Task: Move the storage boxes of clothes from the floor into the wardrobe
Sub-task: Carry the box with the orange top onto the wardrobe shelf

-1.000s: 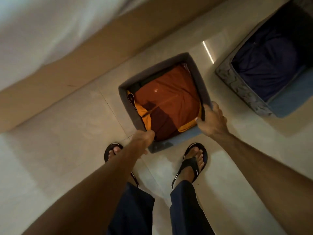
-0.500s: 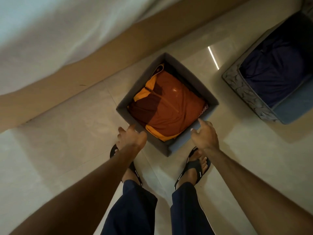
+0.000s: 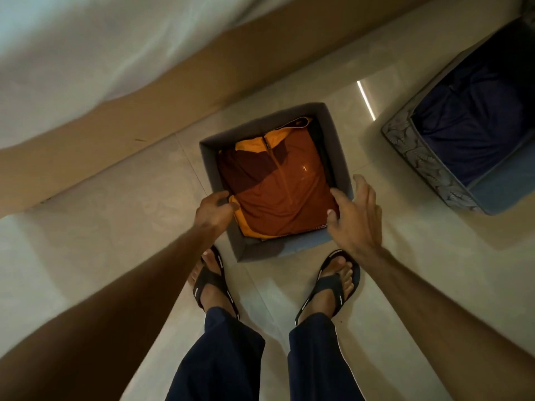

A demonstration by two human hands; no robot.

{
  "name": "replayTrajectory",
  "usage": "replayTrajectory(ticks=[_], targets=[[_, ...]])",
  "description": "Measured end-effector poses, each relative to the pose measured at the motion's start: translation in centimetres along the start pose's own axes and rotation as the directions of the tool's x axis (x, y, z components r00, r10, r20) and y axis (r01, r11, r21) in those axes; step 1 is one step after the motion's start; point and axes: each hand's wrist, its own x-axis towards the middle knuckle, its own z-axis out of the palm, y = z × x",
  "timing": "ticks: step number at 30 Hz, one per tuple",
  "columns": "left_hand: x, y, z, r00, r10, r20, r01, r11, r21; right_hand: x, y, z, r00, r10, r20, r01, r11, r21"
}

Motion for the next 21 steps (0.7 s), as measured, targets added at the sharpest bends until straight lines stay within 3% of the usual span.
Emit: replayTrajectory(ticks=[2,5,14,21], targets=[[0.1,0.0,0.2,0.998,-0.051,0.041,0.052,0.999,-0.016,1.7,0.3,0.5,0.99,0.026,0.14,-0.022,0.999,-0.03],[-0.4,0.3,1.0,0.999,-0.005,0.049,0.003,0.999,0.043,4.3,0.6,1.1,0.936,0.061,0.346,-0.097,0.991,0.089],[-6.7,1.9,-0.6,0.966,0.257,-0.018,-0.245,0.938,0.246,0.5,2.1,-3.8,0.994,0.029,0.101,-0.047,0.982,0.183],[-19.5,4.8,-3.2,0.907,0.421,0.024,-0.398,0.835,0.379,-10.8,2.1,-14.5,0.979,0.202,-0.029,-0.188,0.949,0.252]])
